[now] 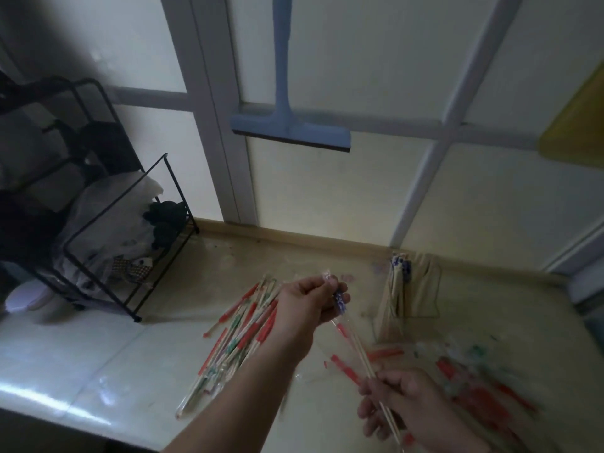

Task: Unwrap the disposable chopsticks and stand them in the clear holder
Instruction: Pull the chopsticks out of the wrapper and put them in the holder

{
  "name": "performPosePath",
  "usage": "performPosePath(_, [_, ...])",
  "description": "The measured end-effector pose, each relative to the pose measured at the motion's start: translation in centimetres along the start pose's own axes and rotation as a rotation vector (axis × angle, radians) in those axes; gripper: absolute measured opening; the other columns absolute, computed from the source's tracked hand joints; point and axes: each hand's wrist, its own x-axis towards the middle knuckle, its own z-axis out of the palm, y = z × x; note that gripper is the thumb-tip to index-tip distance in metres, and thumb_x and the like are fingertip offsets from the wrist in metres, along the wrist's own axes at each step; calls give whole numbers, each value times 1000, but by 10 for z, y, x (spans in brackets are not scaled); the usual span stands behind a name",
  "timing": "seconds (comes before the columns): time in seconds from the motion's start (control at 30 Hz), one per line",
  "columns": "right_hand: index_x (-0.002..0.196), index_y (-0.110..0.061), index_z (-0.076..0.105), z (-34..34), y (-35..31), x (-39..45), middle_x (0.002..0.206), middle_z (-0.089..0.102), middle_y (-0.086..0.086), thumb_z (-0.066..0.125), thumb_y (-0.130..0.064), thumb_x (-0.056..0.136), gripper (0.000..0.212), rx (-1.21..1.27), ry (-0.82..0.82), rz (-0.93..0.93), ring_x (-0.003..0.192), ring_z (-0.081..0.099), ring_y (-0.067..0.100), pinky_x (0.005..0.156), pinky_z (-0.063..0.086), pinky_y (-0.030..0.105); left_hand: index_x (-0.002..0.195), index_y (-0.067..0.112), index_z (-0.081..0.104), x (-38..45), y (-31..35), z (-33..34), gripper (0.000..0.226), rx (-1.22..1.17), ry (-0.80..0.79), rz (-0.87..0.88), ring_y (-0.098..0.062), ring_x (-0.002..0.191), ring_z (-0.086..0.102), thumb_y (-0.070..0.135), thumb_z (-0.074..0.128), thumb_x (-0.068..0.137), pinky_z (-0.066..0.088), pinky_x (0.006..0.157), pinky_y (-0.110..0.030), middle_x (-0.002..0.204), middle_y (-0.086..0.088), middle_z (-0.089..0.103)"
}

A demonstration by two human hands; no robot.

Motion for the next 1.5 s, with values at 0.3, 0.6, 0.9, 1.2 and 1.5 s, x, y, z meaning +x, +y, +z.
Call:
performPosePath(0.3, [87, 10, 62, -22, 8, -21, 69, 65, 25, 54, -6, 95, 19, 54, 20, -43, 51, 63, 30, 45, 47, 28, 89, 3, 70, -28, -10, 30, 12, 10, -27, -25, -23, 80, 72, 10, 63, 94, 59, 69, -32, 87, -16, 74])
performPosePath(0.6, [86, 8, 62, -29, 9, -27, 65, 63, 20, 52, -4, 96, 19, 44, 11, -85, 47, 61, 27, 47, 47, 28, 91, 1, 66, -33, -18, 45, 12, 33, 32, -31, -25, 79, 73, 11, 60, 96, 57, 63, -31, 86, -14, 74])
performPosePath(0.9, [93, 7, 62, -35, -21, -21, 72, 68, 18, 51, -11, 97, 21, 141, -117, 4, 57, 66, 24, 51, 53, 29, 96, -2, 65, -8, -10, 48, 12, 71, 4, -83, -23, 76, 73, 9, 60, 95, 57, 61, -30, 82, -15, 73])
performPosePath(1.2, [97, 12, 61, -42, -30, -4, 72, 67, 20, 56, -11, 94, 24, 164, -99, 39, 57, 67, 24, 52, 56, 29, 105, -9, 63, -4, -21, 50, 21, 37, 25, -110, -23, 77, 73, 10, 61, 95, 57, 61, -29, 83, -15, 73])
performPosePath(1.5, [100, 4, 65, -43, -33, 4, 87, 74, 15, 64, -41, 81, 49, 50, -38, 45, 74, 73, 23, 65, 61, 34, 100, -6, 63, 7, -30, 47, 17, -3, 84, -98, -22, 78, 73, 9, 57, 97, 58, 64, -30, 85, -16, 73])
